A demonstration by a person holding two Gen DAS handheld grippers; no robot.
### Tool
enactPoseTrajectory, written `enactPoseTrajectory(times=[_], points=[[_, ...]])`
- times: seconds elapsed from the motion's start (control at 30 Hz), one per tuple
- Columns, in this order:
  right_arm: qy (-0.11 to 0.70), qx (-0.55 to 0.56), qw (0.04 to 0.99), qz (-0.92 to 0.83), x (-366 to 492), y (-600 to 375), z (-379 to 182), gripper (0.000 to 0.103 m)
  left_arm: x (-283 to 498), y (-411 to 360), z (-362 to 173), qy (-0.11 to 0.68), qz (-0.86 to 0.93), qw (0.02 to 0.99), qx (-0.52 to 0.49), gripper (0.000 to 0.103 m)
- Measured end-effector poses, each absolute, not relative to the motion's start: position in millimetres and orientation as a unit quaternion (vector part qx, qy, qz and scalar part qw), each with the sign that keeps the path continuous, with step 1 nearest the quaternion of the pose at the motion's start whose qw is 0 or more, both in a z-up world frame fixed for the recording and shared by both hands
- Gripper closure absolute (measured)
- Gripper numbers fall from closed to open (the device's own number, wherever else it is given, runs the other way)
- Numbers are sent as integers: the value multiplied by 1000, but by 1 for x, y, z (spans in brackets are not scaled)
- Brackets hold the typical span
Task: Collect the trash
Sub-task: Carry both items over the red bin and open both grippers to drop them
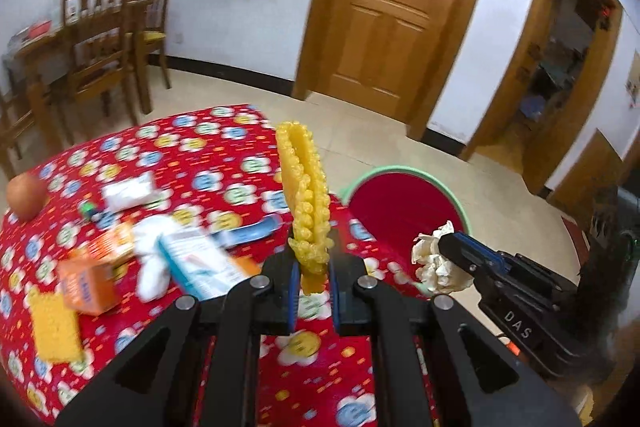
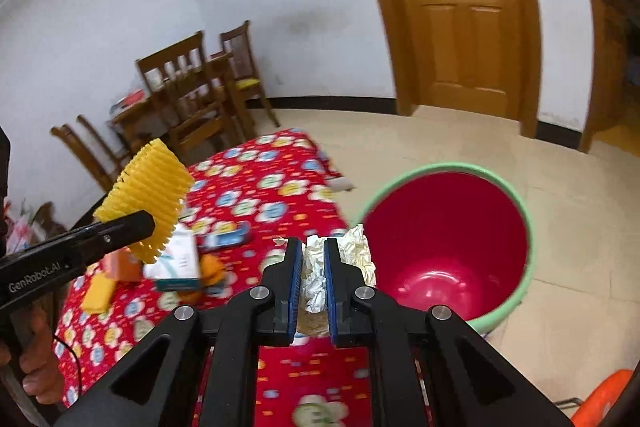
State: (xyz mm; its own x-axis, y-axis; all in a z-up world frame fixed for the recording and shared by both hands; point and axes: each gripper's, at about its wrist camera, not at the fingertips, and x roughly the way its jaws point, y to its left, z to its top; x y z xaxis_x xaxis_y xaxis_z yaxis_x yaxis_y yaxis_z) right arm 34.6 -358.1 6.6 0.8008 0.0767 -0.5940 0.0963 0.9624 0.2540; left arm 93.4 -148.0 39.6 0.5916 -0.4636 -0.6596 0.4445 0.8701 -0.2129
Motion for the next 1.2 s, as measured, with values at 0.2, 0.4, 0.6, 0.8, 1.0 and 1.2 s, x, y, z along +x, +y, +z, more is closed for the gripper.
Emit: enactPoseTrajectory(times=[0.2,0.4,0.6,0.8,1.0,1.2], points=[[322,160,931,-53,37,-400,-11,92,112,-196,25,386,-281,879,11,92],[330,178,922,-91,41,-436,-29,92,123,-234,3,413,-301,859,30,92],[338,190,915,-109,46,-457,-46,89,130,-264,-18,431,-315,844,48,92],[337,193,915,-108,47,-465,-55,84,137,-281,-29,443,-317,837,59,92],[329,200,917,-108,45,-469,-55,75,141,-291,-33,447,-322,832,64,92],[321,210,916,-117,38,-473,-52,64,142,-295,-33,446,-316,834,68,68]])
